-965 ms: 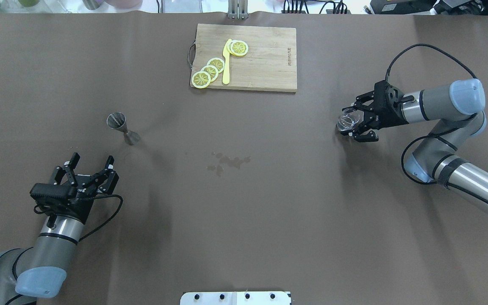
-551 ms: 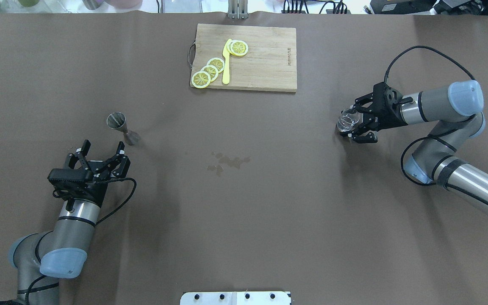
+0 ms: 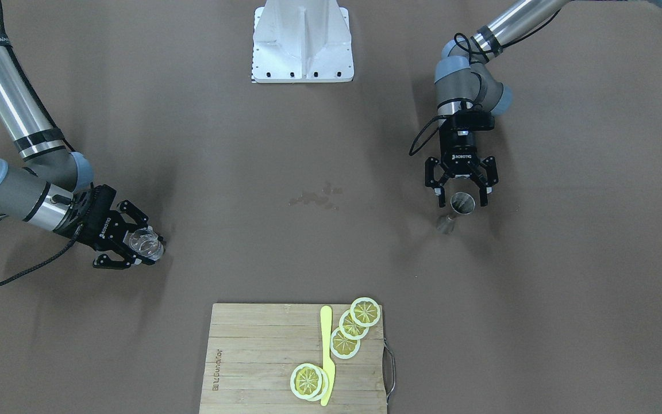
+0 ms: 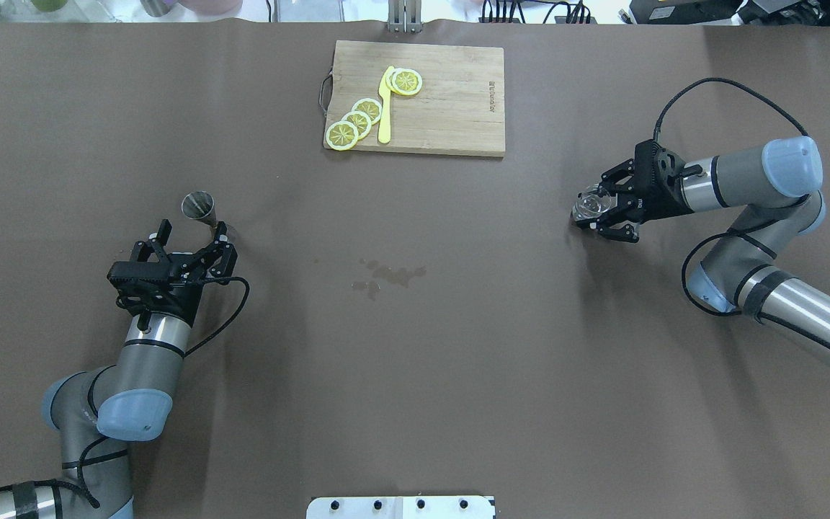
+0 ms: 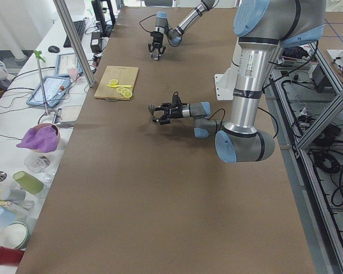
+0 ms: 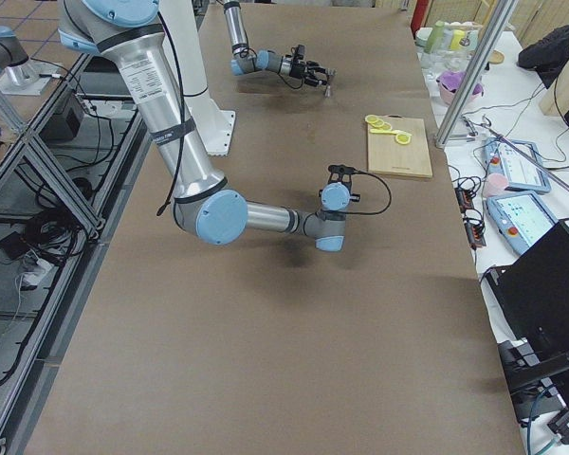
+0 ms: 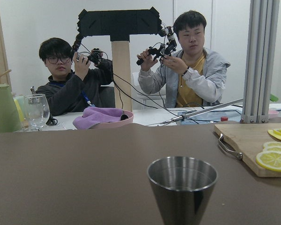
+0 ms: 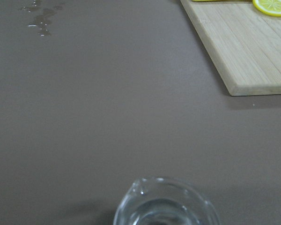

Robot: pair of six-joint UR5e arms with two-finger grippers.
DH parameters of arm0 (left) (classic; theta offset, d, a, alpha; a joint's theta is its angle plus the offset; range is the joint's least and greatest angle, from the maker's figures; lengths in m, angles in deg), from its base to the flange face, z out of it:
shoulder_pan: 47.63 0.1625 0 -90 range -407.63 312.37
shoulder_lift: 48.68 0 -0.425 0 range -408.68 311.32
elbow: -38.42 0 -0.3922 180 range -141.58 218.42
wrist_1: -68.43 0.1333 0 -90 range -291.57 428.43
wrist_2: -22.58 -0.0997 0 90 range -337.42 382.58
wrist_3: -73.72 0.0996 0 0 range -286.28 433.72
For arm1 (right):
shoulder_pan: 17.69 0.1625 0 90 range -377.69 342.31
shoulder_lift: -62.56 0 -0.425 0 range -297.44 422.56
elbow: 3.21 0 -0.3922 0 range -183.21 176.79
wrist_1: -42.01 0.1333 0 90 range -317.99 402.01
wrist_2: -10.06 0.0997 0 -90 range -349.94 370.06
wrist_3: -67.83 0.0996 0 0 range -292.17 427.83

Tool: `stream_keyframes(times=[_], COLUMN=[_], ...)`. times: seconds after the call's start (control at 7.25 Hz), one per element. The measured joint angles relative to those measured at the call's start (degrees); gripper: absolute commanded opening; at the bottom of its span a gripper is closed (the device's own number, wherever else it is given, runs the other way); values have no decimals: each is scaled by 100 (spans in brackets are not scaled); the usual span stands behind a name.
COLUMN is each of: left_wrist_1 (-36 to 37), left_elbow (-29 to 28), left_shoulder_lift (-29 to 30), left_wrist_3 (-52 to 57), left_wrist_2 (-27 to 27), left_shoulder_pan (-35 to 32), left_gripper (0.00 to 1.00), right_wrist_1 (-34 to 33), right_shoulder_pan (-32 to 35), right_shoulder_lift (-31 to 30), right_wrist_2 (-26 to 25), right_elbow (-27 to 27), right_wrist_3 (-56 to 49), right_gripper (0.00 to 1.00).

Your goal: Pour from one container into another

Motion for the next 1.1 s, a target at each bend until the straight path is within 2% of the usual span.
stream_keyframes(times=[0.14,0.28,0.41,0.83,1.1], left_wrist_1=[-1,1,2,1,6], left_elbow=[-96,-165,-235,-284,-272], left_shoulder_lift=[86,159,224,271,280], left_wrist_3=[0,0,0,0,8], left_wrist_2=[78,154,227,393,449], left_shoulder_pan=[-71,-109,-132,-161,-174], left_gripper=[83,82,76,47,17], right_wrist_1=[7,5,-3,-65,-255], right_shoulder_pan=[35,101,195,648,933], right_shoulder_lift=[11,18,24,92,82], right_wrist_2=[27,47,68,579,875], right_elbow=[49,108,189,388,634], right_wrist_3=[34,68,104,219,238], right_gripper=[3,0,0,0,0])
